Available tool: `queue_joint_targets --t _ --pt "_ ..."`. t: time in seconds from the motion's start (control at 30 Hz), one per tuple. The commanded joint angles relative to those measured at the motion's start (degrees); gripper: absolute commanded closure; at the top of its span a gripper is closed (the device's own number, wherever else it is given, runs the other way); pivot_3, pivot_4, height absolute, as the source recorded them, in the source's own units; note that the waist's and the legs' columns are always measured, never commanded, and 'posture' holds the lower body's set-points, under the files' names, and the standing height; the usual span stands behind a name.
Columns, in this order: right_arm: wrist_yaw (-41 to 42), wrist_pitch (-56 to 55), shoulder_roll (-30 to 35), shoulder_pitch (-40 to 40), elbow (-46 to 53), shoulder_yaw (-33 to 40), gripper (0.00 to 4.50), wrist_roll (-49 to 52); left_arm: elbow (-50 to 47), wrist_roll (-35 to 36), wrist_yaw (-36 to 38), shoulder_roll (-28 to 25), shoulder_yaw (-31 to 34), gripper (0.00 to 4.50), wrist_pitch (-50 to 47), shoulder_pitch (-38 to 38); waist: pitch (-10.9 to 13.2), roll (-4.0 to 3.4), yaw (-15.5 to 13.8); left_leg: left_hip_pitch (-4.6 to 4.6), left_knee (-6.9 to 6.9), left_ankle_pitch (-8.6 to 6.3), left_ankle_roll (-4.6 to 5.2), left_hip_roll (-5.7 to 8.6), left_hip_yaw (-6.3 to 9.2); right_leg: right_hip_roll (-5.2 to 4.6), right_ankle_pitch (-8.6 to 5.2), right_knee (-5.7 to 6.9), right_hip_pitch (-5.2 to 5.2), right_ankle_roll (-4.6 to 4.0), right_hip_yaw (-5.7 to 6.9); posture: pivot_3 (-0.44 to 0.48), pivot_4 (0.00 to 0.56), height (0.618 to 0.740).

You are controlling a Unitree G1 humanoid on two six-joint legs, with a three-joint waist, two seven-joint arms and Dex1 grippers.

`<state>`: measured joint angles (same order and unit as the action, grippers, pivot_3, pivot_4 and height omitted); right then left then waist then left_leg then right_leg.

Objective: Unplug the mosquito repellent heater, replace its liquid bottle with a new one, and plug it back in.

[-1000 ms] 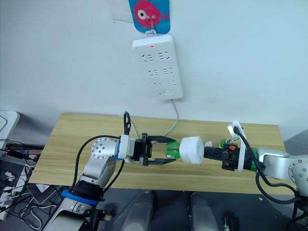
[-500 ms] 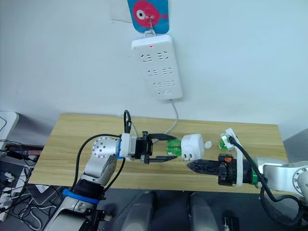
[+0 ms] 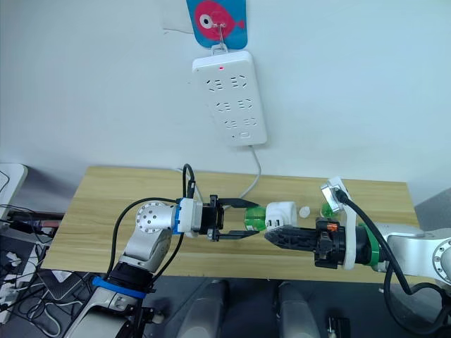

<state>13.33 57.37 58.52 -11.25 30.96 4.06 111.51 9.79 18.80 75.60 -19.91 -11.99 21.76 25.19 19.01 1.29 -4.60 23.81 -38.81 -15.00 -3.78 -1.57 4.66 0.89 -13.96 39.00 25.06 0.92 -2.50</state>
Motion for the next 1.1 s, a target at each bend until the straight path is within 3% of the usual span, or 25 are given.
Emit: queue_joint_targets --t 0.03,0.83,1.1 --pt "-1.4 -1.7 0.1 -1.5 -0.5 -0.2 4.48 1.5 -0.6 0.4 0.1 0.5 -0.5 2.27 1.2 0.0 0.0 0.0 0.0 0.0 0.0 0.0 0.0 0.0 -0.01 0.0 0.0 0.0 0.0 0.0 -0.01 0.202 0.291 0.74" --pt "-11.9 -1.4 -2.5 -8.1 -8.3 -2.6 4.48 1.5 -2.2 1.2 2.3 0.1 -1.3 2.27 1.0 -1.1 0.0 0.0 0.1 0.02 0.01 0.0 0.0 0.0 -0.01 0.0 0.0 0.0 0.02 0.0 -0.01 0.197 0.289 0.74" --pt "-13.7 -1.9 -5.6 -4.8 -10.6 -3.1 4.48 -7.8 -4.7 3.7 1.9 0.3 -0.5 2.27 -2.3 -1.5 0.0 0.0 0.0 0.02 0.01 0.0 0.0 0.0 0.0 0.0 0.0 -0.01 0.02 0.0 0.0 0.213 0.275 0.74"
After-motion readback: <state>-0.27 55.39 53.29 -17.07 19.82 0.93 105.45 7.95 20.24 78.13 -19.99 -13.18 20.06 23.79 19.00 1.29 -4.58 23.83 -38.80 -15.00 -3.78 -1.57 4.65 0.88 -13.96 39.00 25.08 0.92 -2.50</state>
